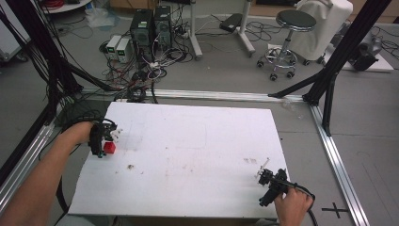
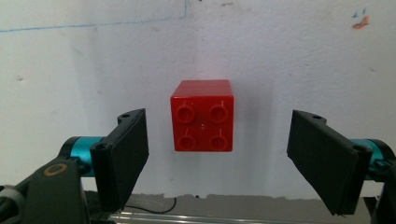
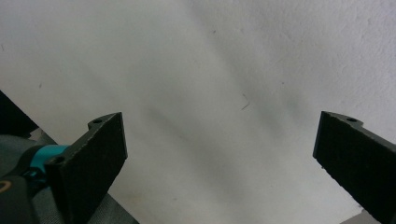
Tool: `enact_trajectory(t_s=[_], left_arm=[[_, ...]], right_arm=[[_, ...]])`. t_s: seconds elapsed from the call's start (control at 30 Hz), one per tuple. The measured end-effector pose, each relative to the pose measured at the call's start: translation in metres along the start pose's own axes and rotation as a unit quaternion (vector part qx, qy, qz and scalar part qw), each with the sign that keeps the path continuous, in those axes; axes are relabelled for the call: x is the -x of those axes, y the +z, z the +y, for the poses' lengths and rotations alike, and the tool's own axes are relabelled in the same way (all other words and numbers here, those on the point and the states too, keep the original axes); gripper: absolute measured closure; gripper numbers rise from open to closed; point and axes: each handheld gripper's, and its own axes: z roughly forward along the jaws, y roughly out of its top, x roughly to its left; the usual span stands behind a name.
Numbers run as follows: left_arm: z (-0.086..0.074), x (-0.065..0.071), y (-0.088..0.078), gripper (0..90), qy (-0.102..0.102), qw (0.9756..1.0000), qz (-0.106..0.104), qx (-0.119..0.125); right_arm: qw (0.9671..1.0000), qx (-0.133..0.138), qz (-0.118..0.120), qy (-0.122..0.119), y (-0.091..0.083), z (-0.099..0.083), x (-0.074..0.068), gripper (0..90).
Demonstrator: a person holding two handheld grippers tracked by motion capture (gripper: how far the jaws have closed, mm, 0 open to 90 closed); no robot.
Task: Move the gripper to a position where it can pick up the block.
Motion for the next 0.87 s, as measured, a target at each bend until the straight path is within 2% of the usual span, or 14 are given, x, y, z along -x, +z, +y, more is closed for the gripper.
enact_trajectory(t_s=[0.1,0.13,0.3,0.37,0.47,0.5,0.57,0.6,0.87], left_arm=[[0.0,-0.002,0.004,21.0,0.003,1.0,0.002,-0.001],[0.0,-0.004,0.008,21.0,0.011,0.9999,0.001,-0.001],[-0.001,-0.005,0.013,20.9,0.009,0.9999,-0.005,-0.005],[-0.001,-0.006,0.015,21.1,0.014,0.9999,-0.008,-0.005],[-0.002,-0.005,0.02,21.1,0.007,0.9999,-0.014,-0.006],[-0.003,-0.006,0.02,21.1,0.012,0.9999,-0.01,-0.006],[-0.003,-0.006,0.021,21.1,0.012,0.9999,-0.011,-0.005],[-0.004,-0.006,0.022,21.2,0.005,0.9999,-0.013,-0.004],[-0.004,-0.006,0.02,21.2,0.009,0.9999,-0.011,0.0]], right_arm=[[1.0,-0.002,0.001,-0.001,0.0,0.0,0.0,2.0],[1.0,-0.002,0.0,-0.003,0.001,0.0,0.0,2.0],[1.0,-0.004,-0.001,-0.004,0.001,0.001,0.0,2.0],[1.0,-0.005,0.0,-0.003,0.001,0.001,-0.001,2.0],[1.0,-0.006,-0.001,-0.003,0.001,0.002,-0.001,2.0],[1.0,-0.006,-0.001,-0.003,0.001,0.002,-0.001,2.0],[1.0,-0.007,-0.001,-0.004,0.001,0.002,-0.001,2.0],[1.0,-0.007,-0.001,-0.004,0.001,0.002,-0.001,2.0],[0.9999,-0.007,-0.001,-0.007,0.001,0.003,-0.002,2.0]])
